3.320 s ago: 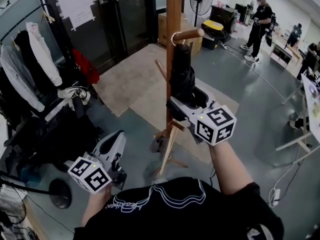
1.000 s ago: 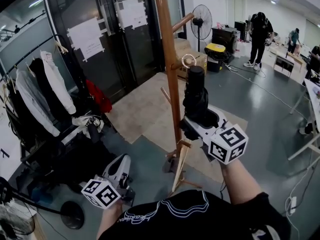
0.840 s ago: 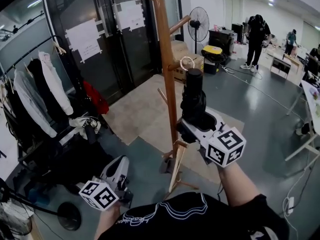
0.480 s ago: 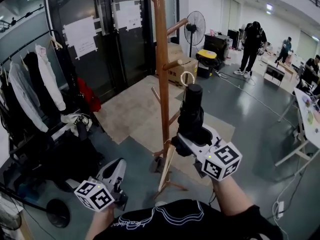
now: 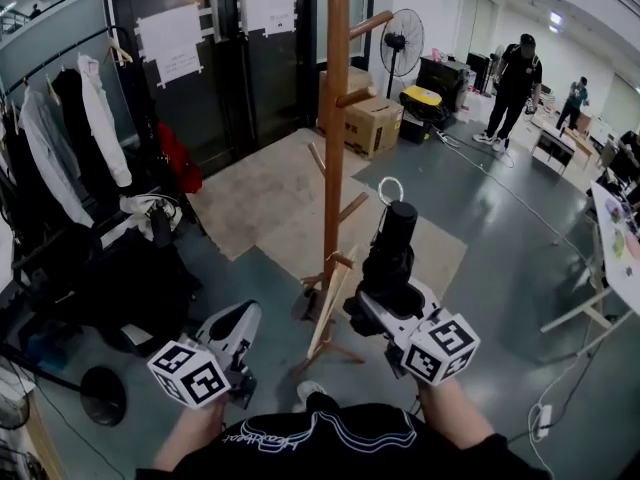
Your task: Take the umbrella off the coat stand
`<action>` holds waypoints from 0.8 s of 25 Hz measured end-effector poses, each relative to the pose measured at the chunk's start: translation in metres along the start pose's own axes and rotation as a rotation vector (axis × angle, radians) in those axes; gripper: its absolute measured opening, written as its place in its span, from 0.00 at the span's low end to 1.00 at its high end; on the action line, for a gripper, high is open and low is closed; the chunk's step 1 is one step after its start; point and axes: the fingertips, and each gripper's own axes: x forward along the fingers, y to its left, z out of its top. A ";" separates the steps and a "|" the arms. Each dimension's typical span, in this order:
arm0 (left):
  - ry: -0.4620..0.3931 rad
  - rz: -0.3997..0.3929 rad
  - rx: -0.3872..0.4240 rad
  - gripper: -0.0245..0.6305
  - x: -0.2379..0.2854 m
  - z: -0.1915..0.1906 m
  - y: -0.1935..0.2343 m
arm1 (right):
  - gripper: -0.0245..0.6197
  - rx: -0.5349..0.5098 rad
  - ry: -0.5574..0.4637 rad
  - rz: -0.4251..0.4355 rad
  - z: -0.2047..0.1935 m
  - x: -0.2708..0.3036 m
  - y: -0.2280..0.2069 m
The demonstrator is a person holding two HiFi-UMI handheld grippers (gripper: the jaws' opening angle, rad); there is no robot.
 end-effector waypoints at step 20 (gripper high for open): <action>0.016 -0.026 -0.046 0.04 -0.016 -0.021 -0.018 | 0.43 0.076 0.145 0.024 -0.061 -0.030 0.030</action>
